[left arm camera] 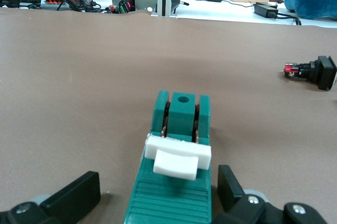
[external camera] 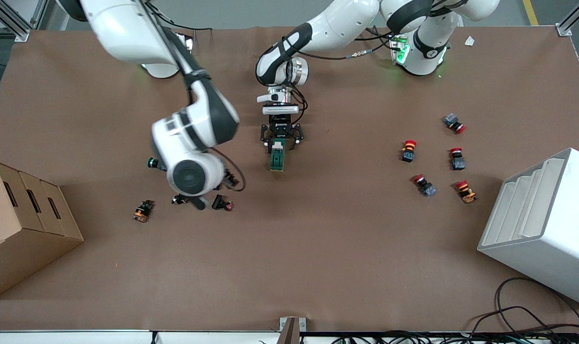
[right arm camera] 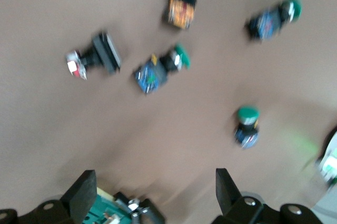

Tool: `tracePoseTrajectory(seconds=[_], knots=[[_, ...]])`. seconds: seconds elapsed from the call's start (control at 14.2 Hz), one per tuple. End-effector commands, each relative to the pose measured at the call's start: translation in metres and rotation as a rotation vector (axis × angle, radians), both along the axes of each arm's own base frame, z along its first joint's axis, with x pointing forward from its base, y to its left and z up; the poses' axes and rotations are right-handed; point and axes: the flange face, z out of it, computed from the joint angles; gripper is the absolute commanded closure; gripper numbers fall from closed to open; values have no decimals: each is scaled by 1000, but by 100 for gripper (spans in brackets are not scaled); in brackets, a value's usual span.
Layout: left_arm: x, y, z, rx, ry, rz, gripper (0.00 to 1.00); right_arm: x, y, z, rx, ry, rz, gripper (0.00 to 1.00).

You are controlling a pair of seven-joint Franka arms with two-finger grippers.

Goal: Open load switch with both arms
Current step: 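Lift the right gripper off the lever and draw it back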

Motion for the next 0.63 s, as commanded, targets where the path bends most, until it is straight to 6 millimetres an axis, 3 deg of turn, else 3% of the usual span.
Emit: tracePoseTrajectory(seconds=[0.0,0.28,0.56], knots=[[-1,9,-22,-2,33,12,0,11,-78,57,86,-37,191,0],[1,10,-21,-3,32,15,0,19,-178,118,162,-91,455,0],[2,9,-20,-5,29,16,0,14,-263,158,226,-129,610,0]])
